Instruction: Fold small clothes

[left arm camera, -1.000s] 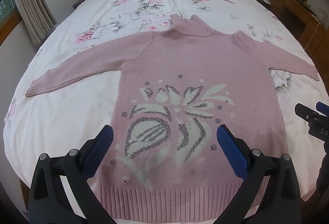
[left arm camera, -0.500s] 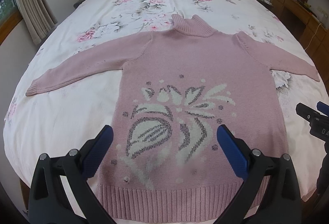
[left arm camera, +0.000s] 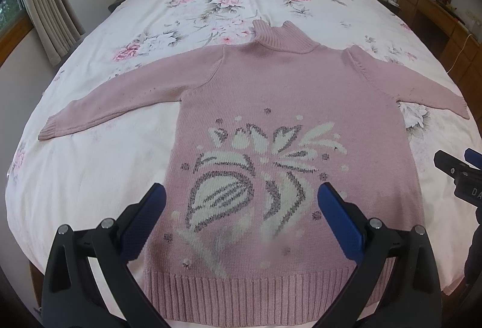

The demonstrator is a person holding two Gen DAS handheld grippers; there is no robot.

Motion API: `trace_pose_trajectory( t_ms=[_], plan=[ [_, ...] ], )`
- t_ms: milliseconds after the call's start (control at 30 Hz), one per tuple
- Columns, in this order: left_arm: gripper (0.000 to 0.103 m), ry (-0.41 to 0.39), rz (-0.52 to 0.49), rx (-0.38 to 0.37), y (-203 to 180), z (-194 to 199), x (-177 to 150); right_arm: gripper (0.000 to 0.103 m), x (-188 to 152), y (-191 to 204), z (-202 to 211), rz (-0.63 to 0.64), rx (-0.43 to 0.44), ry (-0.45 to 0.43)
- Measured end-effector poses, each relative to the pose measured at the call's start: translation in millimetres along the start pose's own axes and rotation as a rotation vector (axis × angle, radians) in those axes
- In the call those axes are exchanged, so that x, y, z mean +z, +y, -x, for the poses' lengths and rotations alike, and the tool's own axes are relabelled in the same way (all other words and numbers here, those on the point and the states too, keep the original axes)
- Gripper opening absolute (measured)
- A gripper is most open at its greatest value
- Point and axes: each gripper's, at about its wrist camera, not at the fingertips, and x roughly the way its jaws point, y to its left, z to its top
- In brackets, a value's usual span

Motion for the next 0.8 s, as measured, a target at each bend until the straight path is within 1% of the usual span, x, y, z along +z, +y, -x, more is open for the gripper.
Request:
trace_pose_trajectory(
  t_ms=[467,567,633,700,800],
  plan=[
    [0.1,0.003,-0.001,-0.001,-0.2,-2.0,1.4,0.099,1.3,-0.6,-2.6,0.0,0.002,-0.003],
    [0.1,-0.001,0.0,-0.016,-0.7,-5.3,2.2,0.099,3.8,-6.4,-2.2,-0.004,0.014,-0.022],
    [0.1,0.007,0.012,-0.05,-0.9,-9.5,4.6,0.099,9.5,-20.5,-4.0,-0.026,0.061,-0.028],
    [0.1,0.009,0.027,-0.075,-4.0,-14.7,10.6,0.099,19.9,-42.7,-9.2,-0.057,0.083,-0.018],
    [0.1,0.023,0.034,-0.085,-16.9,-27.0,27.2,0.099,44.2,-101.6,-23.0,-0.161,0.08,0.007]
  ],
)
